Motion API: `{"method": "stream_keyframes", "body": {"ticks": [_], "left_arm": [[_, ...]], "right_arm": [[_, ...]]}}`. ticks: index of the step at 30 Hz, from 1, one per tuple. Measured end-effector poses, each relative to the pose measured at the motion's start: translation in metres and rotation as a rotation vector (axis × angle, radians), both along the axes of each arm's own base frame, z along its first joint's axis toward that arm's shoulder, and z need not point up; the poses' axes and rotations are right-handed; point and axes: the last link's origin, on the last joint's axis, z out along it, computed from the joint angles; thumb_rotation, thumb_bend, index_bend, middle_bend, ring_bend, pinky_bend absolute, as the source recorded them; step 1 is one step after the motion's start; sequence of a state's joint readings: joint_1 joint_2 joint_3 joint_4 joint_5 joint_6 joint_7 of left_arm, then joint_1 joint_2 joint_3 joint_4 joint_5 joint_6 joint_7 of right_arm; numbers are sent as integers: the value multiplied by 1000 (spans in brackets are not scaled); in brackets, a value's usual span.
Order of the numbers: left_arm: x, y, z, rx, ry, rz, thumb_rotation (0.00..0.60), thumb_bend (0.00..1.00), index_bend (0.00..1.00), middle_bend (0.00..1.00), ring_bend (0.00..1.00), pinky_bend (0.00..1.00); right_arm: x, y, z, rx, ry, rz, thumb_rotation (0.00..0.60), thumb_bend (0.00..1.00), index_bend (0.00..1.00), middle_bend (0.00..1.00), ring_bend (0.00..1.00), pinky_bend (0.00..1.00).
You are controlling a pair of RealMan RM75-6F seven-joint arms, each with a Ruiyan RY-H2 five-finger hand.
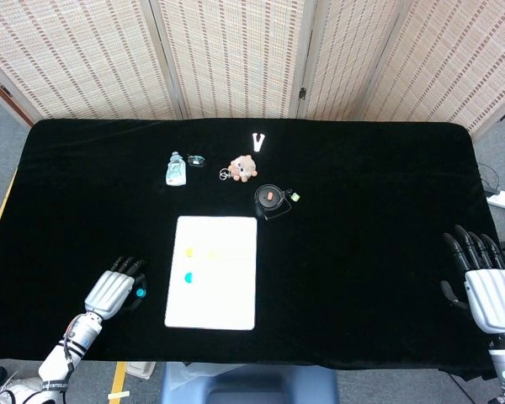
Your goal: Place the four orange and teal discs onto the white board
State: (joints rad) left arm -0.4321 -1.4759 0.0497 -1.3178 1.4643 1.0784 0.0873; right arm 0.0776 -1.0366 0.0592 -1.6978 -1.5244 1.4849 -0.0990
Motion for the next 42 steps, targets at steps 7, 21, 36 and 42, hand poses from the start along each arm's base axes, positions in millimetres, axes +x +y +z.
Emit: {"method": "stream_keyframes", "body": {"ticks": [7,21,36,42], "left_arm": [[6,4,7,12,-10,-20,600,425,500,151,41,0],[82,32,3,-34,-105,-168,600,426,494,152,40,0],[142,47,-41,-144,-113,-217,600,425,482,152,37,0],[146,51,-55,-155,-82,-207,600,425,482,151,37,0]], "right_arm": [[0,0,1,-3,0,1,600,425,0,0,0,0],[-5,2,4,-12,-4,-10,600,426,0,0,0,0],[-15,8,5,-19,-15,-39,600,426,0,0,0,0],[-16,9,5,-19,-15,-39,600,426,0,0,0,0]]}}
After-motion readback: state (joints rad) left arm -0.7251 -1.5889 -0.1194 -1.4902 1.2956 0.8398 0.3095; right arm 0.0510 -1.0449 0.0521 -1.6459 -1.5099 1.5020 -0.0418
